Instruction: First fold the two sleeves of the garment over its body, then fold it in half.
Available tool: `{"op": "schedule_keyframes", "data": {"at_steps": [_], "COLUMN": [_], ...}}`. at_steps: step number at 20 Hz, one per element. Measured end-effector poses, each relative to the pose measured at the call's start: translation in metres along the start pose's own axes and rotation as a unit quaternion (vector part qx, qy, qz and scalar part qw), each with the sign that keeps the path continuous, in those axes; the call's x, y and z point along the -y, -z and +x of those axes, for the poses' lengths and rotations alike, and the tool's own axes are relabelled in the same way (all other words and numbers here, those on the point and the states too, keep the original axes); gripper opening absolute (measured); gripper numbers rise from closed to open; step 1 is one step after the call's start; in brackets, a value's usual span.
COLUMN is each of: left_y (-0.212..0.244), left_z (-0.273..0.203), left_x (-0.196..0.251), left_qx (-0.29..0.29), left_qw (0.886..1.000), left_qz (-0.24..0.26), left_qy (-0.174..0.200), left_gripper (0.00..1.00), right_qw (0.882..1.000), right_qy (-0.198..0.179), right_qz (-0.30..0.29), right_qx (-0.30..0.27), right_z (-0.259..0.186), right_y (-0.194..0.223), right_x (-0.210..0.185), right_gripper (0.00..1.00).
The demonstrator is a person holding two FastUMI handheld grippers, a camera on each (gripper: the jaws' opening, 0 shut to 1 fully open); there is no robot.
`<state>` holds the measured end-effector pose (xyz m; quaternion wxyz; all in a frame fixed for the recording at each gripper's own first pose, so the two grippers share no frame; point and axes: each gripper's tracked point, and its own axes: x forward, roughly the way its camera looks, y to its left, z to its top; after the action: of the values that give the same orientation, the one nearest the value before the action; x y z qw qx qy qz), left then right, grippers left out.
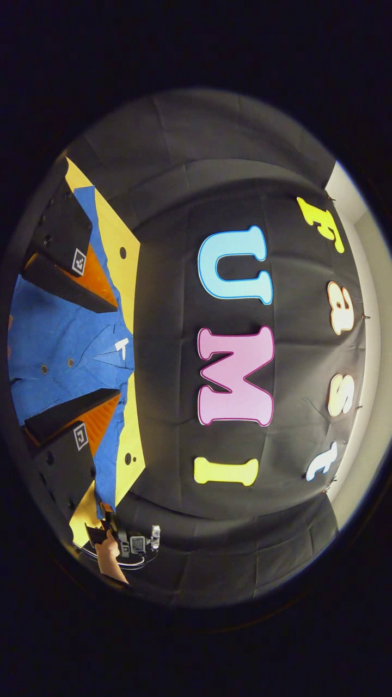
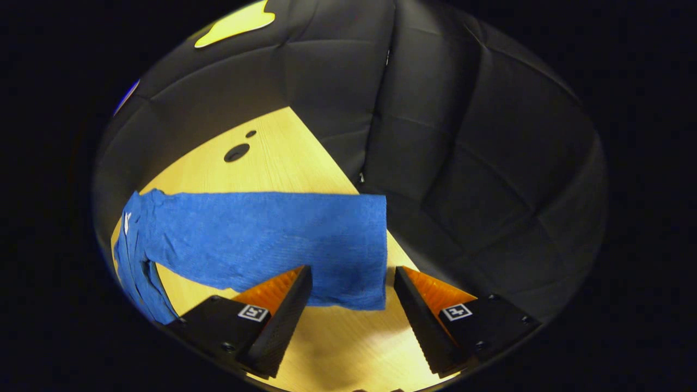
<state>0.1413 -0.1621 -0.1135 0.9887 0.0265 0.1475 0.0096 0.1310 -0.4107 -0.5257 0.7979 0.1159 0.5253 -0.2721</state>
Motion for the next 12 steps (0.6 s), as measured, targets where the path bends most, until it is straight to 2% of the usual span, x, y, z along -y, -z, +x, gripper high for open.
{"op": "schedule_keyframes", "data": {"at_steps": [2, 4, 5, 7, 10, 12], "left_y": [-0.001, -0.001, 0.001, 0.001, 0.008, 0.01], "left_z": [-0.002, -0.004, -0.006, -0.008, -0.012, -0.015], "left_x": [0.002, 0.003, 0.004, 0.003, 0.0, -0.002], "left_qx": [0.002, 0.003, 0.003, 0.002, -0.004, -0.008], "left_qw": [1.0, 1.0, 1.0, 1.0, 1.0, 1.0], "left_qz": [0.003, 0.002, 0.001, -0.001, -0.006, -0.01], "left_qy": [-0.002, -0.004, -0.005, -0.008, -0.014, -0.018], "left_gripper": [0.8, 0.8, 0.8, 0.8, 0.8, 0.8], "right_qw": [1.0, 1.0, 1.0, 1.0, 0.998, 0.998], "right_qy": [-0.001, -0.005, -0.019, -0.017, -0.056, -0.061], "right_qz": [0.003, 0.008, 0.008, 0.009, 0.022, 0.019], "right_qx": [-0.003, -0.009, -0.005, -0.007, -0.013, -0.006], "right_z": [0.002, 0.002, 0.003, -0.001, -0.004, -0.009], "right_y": [0.001, 0.003, 0.002, 0.002, 0.004, 0.0], "right_x": [-0.004, -0.009, -0.016, -0.015, -0.029, -0.033], "right_gripper": [0.98, 0.6, 0.4, 0.19, 0.06, 0.05]}}
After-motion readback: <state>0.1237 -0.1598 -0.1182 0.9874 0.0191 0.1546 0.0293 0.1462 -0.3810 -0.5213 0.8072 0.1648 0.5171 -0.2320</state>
